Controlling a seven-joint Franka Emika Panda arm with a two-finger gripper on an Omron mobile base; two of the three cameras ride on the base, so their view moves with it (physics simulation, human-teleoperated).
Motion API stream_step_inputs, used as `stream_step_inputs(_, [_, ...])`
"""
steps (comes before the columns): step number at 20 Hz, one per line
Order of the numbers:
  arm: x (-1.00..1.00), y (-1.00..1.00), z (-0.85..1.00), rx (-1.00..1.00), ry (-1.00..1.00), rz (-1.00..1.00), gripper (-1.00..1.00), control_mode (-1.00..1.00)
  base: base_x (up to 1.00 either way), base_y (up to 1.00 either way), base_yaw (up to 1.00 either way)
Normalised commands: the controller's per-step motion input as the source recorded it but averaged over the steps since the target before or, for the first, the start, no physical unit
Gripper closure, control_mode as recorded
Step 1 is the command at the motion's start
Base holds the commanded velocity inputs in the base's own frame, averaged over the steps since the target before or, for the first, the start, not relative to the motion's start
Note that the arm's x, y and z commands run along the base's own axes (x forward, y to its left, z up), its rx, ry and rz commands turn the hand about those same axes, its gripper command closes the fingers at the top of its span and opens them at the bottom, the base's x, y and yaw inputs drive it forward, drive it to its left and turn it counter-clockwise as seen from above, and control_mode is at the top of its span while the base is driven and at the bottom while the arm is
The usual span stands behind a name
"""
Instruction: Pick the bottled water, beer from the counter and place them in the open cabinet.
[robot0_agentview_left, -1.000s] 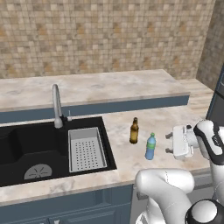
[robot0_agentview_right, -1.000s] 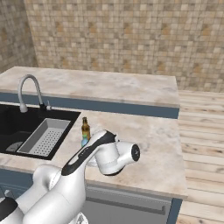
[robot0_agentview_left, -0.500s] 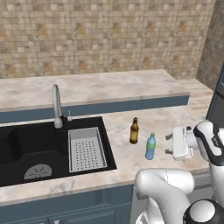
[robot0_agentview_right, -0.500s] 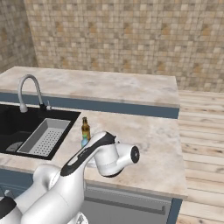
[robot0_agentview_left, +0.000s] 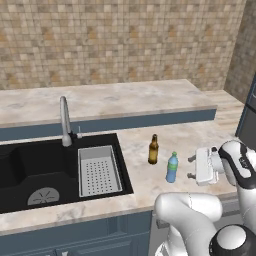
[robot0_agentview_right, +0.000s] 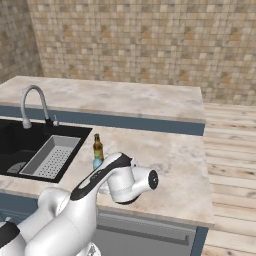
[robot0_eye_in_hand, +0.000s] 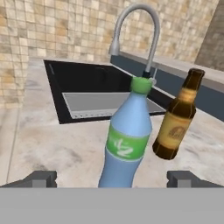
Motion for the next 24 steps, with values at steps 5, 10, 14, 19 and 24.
stream_step_inputs(5, [0.13, 0.00, -0.10, 0.00, 0.00, -0.01, -1.00, -1.00, 0.00, 0.00, 0.00])
stream_step_inputs(10, [0.11, 0.00, -0.08, 0.00, 0.00, -0.01, -1.00, -1.00, 0.00, 0.00, 0.00])
stream_step_inputs(14, [0.04, 0.00, -0.12, 0.01, 0.03, -0.03, -1.00, -1.00, 0.00, 0.00, 0.00])
stream_step_inputs(19, [0.00, 0.00, -0.11, 0.03, 0.06, -0.03, -1.00, -1.00, 0.00, 0.00, 0.00])
stream_step_inputs(24, [0.00, 0.00, -0.01, 0.01, 0.07, -0.04, -1.00, -1.00, 0.00, 0.00, 0.00])
